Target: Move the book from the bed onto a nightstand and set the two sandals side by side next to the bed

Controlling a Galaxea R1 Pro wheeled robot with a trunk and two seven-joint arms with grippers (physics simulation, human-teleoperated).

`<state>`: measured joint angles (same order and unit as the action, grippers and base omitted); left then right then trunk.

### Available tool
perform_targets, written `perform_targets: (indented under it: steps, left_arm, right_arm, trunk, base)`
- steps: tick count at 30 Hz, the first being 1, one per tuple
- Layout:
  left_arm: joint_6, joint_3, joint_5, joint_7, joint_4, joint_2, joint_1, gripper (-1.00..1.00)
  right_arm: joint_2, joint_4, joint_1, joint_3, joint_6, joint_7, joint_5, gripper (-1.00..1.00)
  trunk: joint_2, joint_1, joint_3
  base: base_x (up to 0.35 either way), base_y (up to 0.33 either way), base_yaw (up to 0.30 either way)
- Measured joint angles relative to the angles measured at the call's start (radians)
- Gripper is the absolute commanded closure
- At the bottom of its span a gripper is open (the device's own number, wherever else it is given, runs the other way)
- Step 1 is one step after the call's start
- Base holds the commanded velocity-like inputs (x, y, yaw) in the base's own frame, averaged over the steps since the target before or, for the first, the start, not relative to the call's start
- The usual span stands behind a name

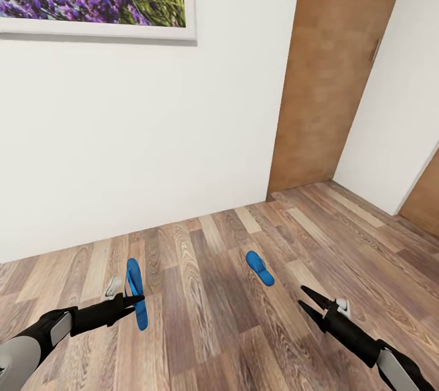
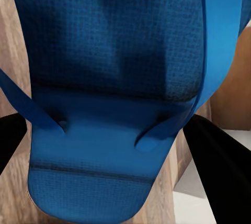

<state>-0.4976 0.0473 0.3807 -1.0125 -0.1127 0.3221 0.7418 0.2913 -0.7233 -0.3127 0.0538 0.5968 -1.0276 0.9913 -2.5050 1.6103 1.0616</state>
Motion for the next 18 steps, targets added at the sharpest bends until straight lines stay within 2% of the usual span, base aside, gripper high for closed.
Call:
perform_targets:
  steps: [18]
  left_arm:
    - [0.0, 0.001, 0.0, 0.001, 0.002, 0.0, 0.0, 1.0]
  right_arm:
    - [0.001, 0.0, 0.0, 0.0, -0.001, 0.001, 0.001, -1.0]
  trunk:
    - [0.0, 0.0, 0.0]
  base:
    - [0.119, -0.145, 0.116]
